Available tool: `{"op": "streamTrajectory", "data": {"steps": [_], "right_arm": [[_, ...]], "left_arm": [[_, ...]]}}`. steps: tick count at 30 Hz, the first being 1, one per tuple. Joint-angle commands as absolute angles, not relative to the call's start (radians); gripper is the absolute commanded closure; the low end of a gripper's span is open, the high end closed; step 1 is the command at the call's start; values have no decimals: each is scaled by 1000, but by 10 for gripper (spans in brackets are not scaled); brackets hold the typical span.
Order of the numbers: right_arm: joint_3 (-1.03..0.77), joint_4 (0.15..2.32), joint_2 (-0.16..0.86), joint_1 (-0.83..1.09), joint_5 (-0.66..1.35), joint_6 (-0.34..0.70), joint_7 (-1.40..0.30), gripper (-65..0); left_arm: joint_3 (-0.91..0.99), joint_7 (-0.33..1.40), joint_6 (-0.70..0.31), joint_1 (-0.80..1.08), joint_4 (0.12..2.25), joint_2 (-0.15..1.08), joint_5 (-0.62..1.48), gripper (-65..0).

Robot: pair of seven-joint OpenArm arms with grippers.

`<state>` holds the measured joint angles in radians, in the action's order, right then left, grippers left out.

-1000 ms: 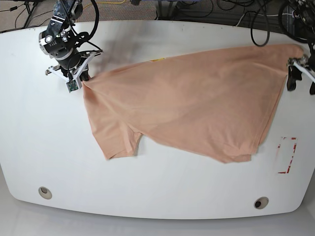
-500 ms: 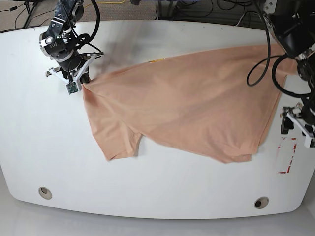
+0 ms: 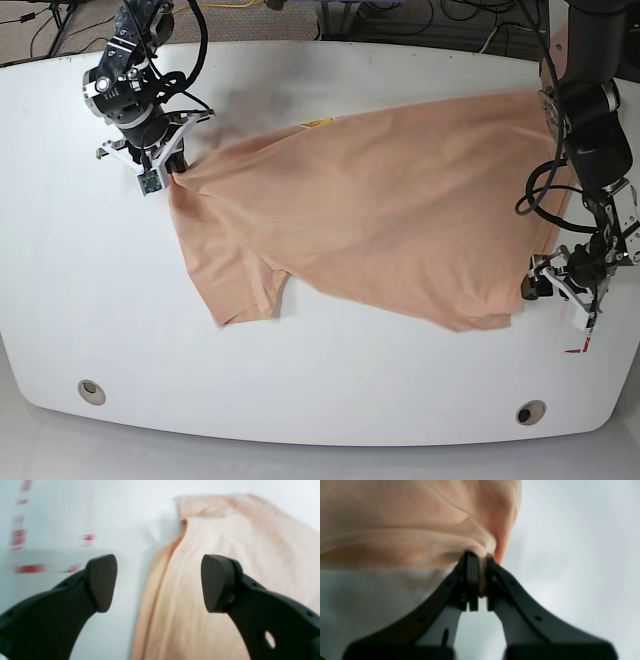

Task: Layout the t-shirt on the table in an organized manner, then fold the t-shirt properly
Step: 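Release and regrasp the t-shirt's hem corner with the left gripper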

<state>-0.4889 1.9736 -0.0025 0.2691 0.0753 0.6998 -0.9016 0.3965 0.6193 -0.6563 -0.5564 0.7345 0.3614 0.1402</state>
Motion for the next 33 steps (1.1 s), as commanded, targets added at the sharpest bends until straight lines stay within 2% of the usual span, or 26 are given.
{"op": "streamTrajectory", "data": {"steps": [1, 8, 16, 18, 21, 24, 26, 31, 33], "right_arm": [[-490, 1991, 5, 262, 87, 698, -883, 0], [-492, 1991, 5, 262, 87, 698, -883, 0], [-492, 1991, 4, 262, 87, 698, -883, 0], [-492, 1991, 4, 262, 87, 698, -883, 0], [-492, 1991, -2, 262, 87, 698, -883, 0], [-492, 1992, -8, 262, 87, 698, -883, 0], [-492, 1992, -8, 262, 87, 698, -883, 0], [-492, 1992, -12, 262, 87, 698, -883, 0], [-492, 1992, -13, 260, 87, 698, -883, 0]], "left_arm": [[367, 541, -661, -621, 627, 380, 148, -489], [355, 423, -659, -680, 429, 352, 145, -489], [343, 387, -636, -690, 358, 312, 143, -479], [326, 387, -625, -690, 366, 295, 143, -443], [312, 387, -618, -690, 371, 280, 143, -342], [311, 387, -616, -690, 372, 277, 147, -200], [311, 387, -611, -690, 372, 277, 147, -133], [311, 387, -549, -691, 374, 278, 150, -22], [312, 387, -542, -691, 374, 282, 151, 0]]}}
